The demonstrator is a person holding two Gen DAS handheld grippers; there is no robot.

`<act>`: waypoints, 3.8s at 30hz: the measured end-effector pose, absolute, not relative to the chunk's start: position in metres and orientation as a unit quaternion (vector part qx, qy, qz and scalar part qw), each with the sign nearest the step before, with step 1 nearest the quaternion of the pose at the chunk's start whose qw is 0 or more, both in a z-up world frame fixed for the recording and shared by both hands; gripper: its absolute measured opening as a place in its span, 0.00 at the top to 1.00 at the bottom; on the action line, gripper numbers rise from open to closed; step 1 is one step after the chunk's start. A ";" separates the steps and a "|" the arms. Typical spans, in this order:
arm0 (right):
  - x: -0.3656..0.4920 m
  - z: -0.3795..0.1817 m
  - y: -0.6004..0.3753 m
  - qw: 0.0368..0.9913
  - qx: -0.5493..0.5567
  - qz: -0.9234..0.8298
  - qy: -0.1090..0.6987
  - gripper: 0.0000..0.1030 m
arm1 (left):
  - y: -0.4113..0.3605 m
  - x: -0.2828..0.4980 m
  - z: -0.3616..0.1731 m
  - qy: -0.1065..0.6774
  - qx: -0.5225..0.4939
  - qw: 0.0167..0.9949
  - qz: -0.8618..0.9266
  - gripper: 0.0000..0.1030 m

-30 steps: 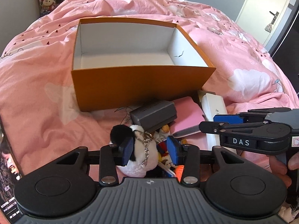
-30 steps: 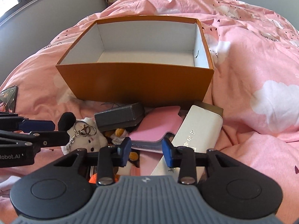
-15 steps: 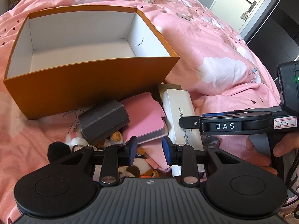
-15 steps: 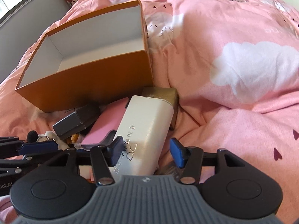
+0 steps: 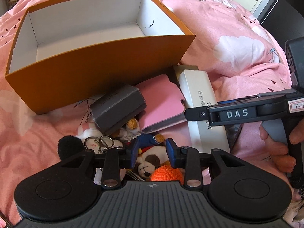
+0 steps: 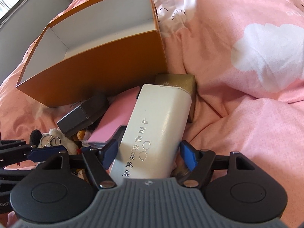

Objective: Organize objects
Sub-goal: 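Grasp the white glasses case with the right tool while the left tool grasps the gold box, then carry the glasses case and gold box with both tools over the shoebox, then lower the glasses case into the shoebox and open the right tool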

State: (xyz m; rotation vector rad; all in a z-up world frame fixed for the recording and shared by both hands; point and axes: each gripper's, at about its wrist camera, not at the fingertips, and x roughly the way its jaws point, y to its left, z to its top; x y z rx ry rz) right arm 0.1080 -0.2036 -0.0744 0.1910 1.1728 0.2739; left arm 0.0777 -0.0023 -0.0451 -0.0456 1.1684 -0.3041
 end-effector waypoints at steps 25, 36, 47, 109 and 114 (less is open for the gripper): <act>0.151 -0.050 -0.315 0.850 0.145 0.035 0.505 0.35 | -0.100 0.186 -0.068 0.549 -0.040 0.819 -0.160 0.27; 0.162 -0.074 -0.338 0.836 0.189 0.045 0.513 0.34 | -0.127 0.202 -0.094 0.576 0.011 0.806 -0.138 0.24; 0.162 -0.071 -0.326 0.842 0.166 0.054 0.510 0.35 | -0.123 0.183 -0.077 0.549 0.012 0.823 -0.144 0.31; 0.305 -0.070 -0.064 0.756 -0.229 0.189 0.583 0.38 | 0.071 0.260 -0.042 0.463 -0.085 0.882 -0.029 0.32; 0.303 -0.058 -0.062 0.761 -0.271 0.252 0.533 0.35 | 0.073 0.266 -0.043 0.467 -0.078 0.880 -0.020 0.32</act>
